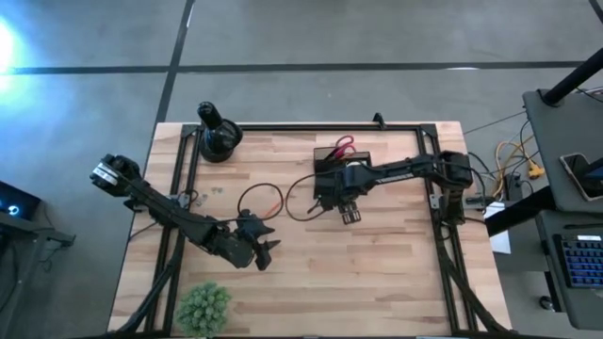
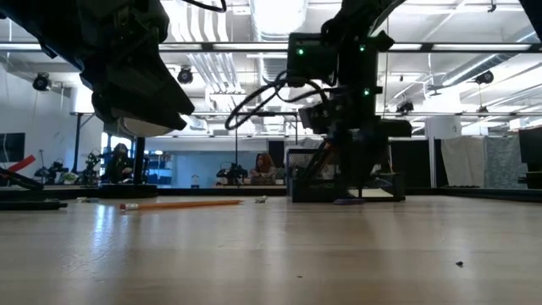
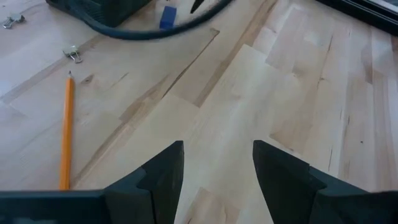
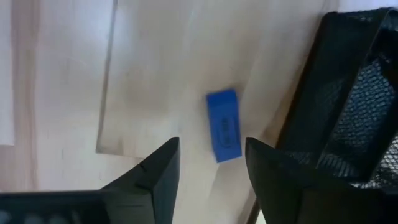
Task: Pick and place office supplies into organizer
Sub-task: Put the eraser into the desk organizer
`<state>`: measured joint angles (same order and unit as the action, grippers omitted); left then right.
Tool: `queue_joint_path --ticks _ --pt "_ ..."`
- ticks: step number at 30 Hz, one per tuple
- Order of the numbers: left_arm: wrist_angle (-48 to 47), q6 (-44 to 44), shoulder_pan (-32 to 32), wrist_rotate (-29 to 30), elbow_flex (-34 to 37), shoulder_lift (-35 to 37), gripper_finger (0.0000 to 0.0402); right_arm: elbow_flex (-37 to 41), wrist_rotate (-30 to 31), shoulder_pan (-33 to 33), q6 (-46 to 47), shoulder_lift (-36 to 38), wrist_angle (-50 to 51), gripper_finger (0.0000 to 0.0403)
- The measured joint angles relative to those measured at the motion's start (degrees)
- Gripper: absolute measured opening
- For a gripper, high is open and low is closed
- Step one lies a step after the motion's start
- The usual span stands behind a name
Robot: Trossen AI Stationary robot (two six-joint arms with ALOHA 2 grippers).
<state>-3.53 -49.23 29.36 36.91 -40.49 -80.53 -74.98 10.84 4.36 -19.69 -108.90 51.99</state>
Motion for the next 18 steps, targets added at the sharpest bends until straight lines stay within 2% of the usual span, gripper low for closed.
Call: queue_joint_path --ticks 8,18 --pt "-0.04 0.06 0.00 0.33 0.00 0.00 0.0178 -0.41 -3.27 2.42 -1.66 -4.45 -0.58 0.0145" --pt "-0.07 0.08 -0.02 0.50 0.02 0.00 0.0178 -1.47 -3.05 3.34 -3.40 -5.90 -1.18 0.0127"
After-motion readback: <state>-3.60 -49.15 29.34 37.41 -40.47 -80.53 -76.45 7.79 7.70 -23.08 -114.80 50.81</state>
